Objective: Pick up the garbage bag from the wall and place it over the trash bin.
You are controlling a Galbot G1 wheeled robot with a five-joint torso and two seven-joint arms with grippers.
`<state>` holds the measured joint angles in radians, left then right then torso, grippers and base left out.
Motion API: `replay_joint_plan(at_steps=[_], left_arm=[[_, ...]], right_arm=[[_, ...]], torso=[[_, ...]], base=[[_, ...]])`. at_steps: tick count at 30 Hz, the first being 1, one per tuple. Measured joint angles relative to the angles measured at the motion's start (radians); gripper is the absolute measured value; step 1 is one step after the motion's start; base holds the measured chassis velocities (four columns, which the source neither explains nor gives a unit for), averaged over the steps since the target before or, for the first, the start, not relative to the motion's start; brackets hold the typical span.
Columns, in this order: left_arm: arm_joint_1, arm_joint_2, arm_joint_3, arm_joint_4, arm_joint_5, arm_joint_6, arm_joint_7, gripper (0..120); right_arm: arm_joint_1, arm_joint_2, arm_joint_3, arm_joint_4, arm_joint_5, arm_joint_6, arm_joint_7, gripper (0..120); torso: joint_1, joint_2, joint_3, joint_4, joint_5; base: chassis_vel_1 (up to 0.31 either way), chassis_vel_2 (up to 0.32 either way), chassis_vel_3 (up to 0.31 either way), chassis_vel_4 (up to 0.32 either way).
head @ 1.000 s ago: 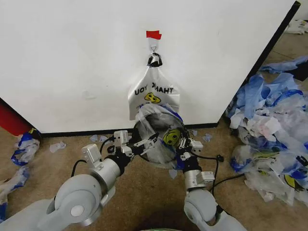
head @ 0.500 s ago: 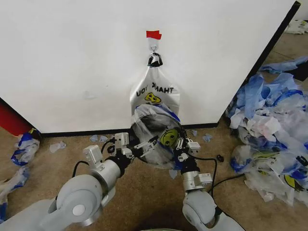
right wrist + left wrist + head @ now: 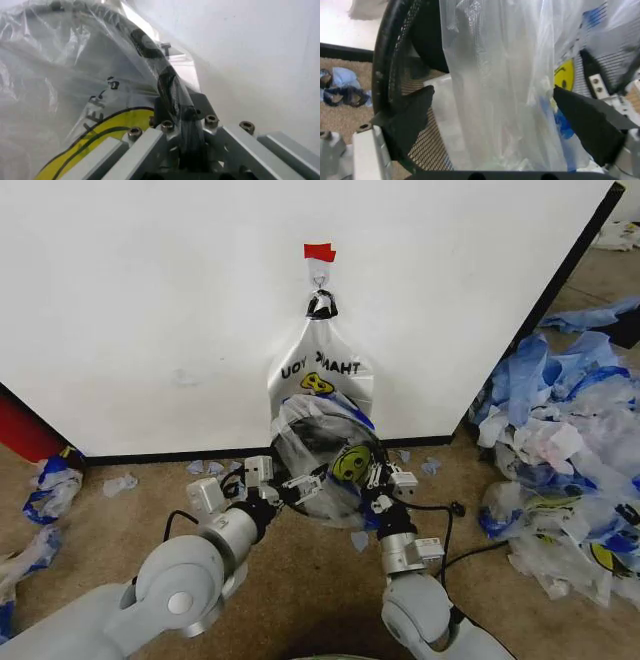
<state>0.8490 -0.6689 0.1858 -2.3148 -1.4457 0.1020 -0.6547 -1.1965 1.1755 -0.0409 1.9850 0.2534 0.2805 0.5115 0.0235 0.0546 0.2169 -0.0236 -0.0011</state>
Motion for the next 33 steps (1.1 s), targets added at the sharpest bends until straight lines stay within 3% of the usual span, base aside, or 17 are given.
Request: replay_joint_plan(at_steps=[11, 26, 33], left_arm=[[-0.033, -0.014, 0.052, 0.019, 0.000, 0.003, -0.038, 58], [0.007, 0.011, 0.004, -0.014, 0.002, 0.004, -0.033, 3], [0.032, 0.017, -0.015, -0.024, 0.005, 0.004, -0.031, 0]], right_arm=[[-0.009, -0.001, 0.016, -0.001, 0.001, 0.013, -0.007, 0], [0.006, 0.010, 0.013, -0.039, 0.004, 0.013, -0.007, 0], [0.013, 0.019, 0.022, -0.059, 0.003, 0.013, -0.006, 0]], torso=[[0.000, 0.000, 0.000, 0.0000, -0.0001], [0.000, 0.000, 0.000, 0.0000, -0.0001], [0.000, 0.000, 0.000, 0.0000, -0.0001]], base=[[0.000, 0.000, 0.000, 0.000], [0.000, 0.000, 0.000, 0.000], [0.000, 0.000, 0.000, 0.000]])
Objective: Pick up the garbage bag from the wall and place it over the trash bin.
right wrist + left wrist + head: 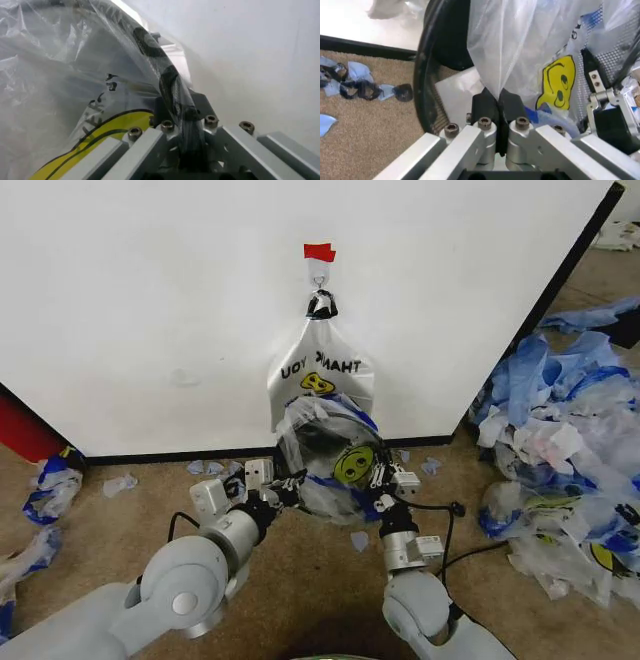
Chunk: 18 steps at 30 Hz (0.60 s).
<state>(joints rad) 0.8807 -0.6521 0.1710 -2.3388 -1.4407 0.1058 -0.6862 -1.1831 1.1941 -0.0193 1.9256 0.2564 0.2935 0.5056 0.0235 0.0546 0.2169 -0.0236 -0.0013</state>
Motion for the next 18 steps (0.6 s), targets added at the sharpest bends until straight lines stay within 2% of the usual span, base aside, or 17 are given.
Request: replay_joint_plan(at_steps=[8, 18], left_arm=[[0.009, 0.011, -0.017, -0.021, -0.002, -0.002, 0.007, 0], [0.026, 0.005, -0.020, -0.027, 0.006, -0.003, 0.012, 0]], right_arm=[[0.019, 0.001, 0.020, -0.014, 0.073, -0.014, 0.015, 0], [0.036, -0.030, 0.068, 0.017, 0.327, -0.071, 0.049, 0]], torso=[[0.000, 0.000, 0.000, 0.0000, 0.0001], [0.000, 0.000, 0.000, -0.0001, 0.0001]], base=[[0.000, 0.000, 0.000, 0.000], [0.000, 0.000, 0.000, 0.000]])
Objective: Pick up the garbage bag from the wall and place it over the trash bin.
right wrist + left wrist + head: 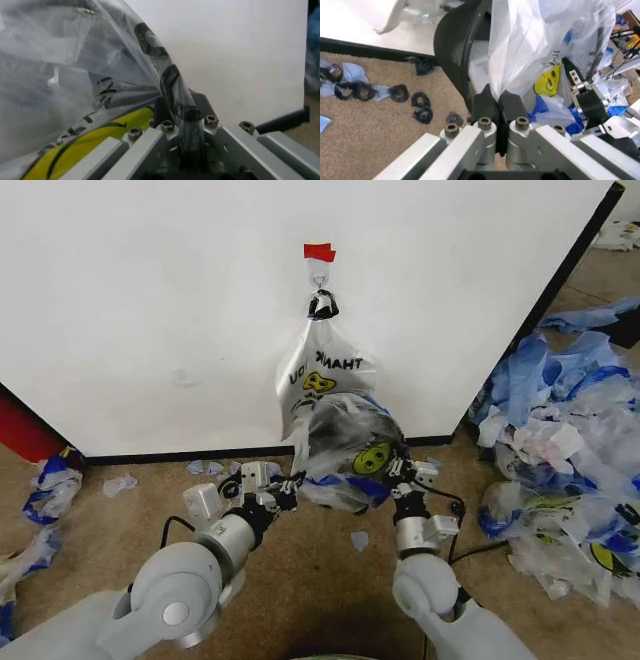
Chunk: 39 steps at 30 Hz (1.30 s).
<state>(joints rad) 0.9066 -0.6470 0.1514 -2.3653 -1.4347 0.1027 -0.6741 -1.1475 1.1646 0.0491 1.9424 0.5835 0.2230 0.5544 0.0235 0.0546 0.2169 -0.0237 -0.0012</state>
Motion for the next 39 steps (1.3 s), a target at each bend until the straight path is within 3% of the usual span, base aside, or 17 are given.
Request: replay_joint_plan(at_steps=[19, 39], left_arm=[[-0.015, -0.043, 0.042, 0.042, 0.033, -0.016, 0.032, 0], [-0.015, -0.067, 0.061, 0.063, 0.052, -0.026, 0.063, 1]], right_arm=[[-0.050, -0.143, 0.106, 0.148, 0.321, -0.078, -0.030, 0], [-0.040, -0.165, 0.125, 0.226, 0.486, -0.132, 0.004, 0]], torso=[[0.000, 0.000, 0.000, -0.0001, 0.0001], [0.000, 0.000, 0.000, 0.0001, 0.0000]], base=[[0.000, 0.000, 0.000, 0.000], [0.000, 0.000, 0.000, 0.000]])
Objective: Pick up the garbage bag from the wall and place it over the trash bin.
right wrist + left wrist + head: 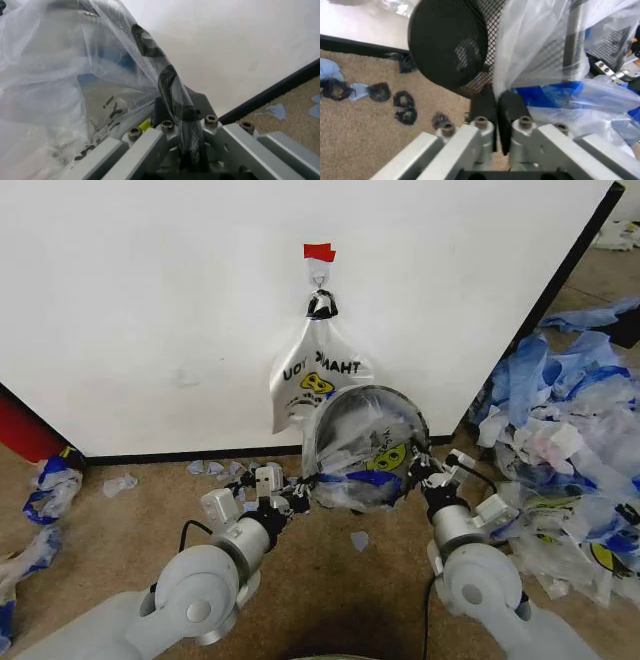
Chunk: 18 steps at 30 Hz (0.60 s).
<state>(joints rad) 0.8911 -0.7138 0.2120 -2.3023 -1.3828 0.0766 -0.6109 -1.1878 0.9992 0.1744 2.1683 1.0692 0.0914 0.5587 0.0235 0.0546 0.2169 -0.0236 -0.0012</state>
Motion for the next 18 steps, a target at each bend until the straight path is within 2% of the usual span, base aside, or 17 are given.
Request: replay_joint_plan(at_steps=[1, 4, 6, 13, 14, 18], left_arm=[[-0.001, -0.001, 0.000, 0.000, 0.005, -0.002, 0.004, 10], [-0.001, 0.004, 0.000, 0.002, 0.019, -0.008, 0.021, 21], [0.004, 0.011, 0.000, 0.002, 0.024, -0.014, 0.032, 25], [0.021, 0.020, -0.009, 0.005, 0.037, -0.024, 0.055, 52], [0.021, 0.020, -0.009, 0.005, 0.037, -0.024, 0.055, 52], [0.031, 0.015, -0.014, 0.021, 0.058, -0.039, 0.058, 71]], right_arm=[[0.002, 0.003, 0.000, 0.000, 0.003, -0.001, 0.002, 0], [0.004, 0.010, -0.005, -0.005, 0.003, -0.004, 0.004, 0], [0.004, 0.014, -0.006, -0.008, 0.004, -0.004, 0.007, 0], [0.013, 0.024, 0.001, -0.015, 0.023, -0.008, 0.020, 0], [0.013, 0.024, 0.001, -0.015, 0.023, -0.008, 0.020, 0], [0.027, 0.030, 0.034, -0.028, 0.046, -0.013, 0.028, 0]], torso=[[0.000, 0.000, 0.000, 0.0000, -0.0001], [0.000, 0.000, 0.000, -0.0001, -0.0001], [0.000, 0.000, 0.000, -0.0001, 0.0003], [0.000, 0.000, 0.000, -0.0004, 0.0002], [0.000, 0.000, 0.000, -0.0004, 0.0002], [0.000, 0.000, 0.000, 0.0000, -0.0001]], base=[[0.000, 0.000, 0.000, 0.000], [0.000, 0.000, 0.000, 0.000], [0.000, 0.000, 0.000, 0.000], [0.000, 0.000, 0.000, 0.000], [0.000, 0.000, 0.000, 0.000], [0.000, 0.000, 0.000, 0.000]])
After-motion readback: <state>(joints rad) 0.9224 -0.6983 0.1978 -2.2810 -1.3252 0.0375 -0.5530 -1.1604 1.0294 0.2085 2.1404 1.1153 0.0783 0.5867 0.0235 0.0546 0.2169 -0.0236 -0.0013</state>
